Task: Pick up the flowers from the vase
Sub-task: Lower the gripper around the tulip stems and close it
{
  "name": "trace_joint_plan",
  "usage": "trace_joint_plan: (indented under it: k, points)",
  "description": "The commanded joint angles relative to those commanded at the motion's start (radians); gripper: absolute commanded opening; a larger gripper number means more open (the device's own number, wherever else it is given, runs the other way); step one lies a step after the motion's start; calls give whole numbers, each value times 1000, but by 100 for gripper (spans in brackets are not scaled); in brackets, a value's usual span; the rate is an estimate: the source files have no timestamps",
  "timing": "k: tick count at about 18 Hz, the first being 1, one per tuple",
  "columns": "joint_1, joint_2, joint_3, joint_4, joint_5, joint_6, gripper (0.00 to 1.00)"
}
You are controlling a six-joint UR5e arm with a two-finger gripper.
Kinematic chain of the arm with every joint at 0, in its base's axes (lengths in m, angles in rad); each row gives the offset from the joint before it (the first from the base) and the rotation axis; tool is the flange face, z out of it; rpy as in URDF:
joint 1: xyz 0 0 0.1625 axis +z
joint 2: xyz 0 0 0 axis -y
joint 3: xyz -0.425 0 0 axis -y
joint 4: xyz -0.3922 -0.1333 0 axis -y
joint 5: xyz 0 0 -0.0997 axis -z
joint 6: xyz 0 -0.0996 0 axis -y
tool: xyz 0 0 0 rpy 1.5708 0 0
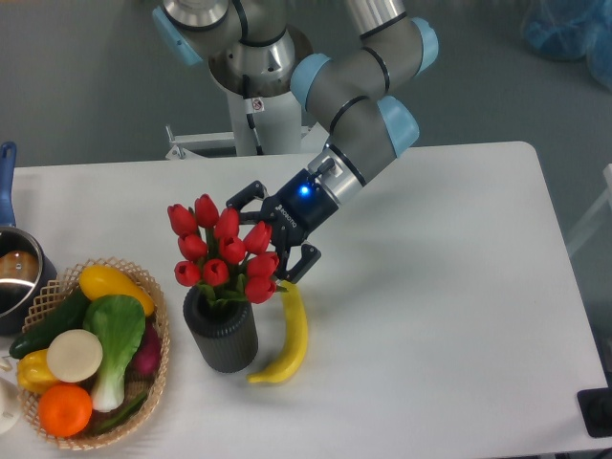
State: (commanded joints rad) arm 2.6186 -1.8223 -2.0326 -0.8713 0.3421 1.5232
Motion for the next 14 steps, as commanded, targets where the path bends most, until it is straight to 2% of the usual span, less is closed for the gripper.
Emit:
trace_joint_plan:
  k: [14]
  points:
    - [-31,-32,51,0,-14,-32,100]
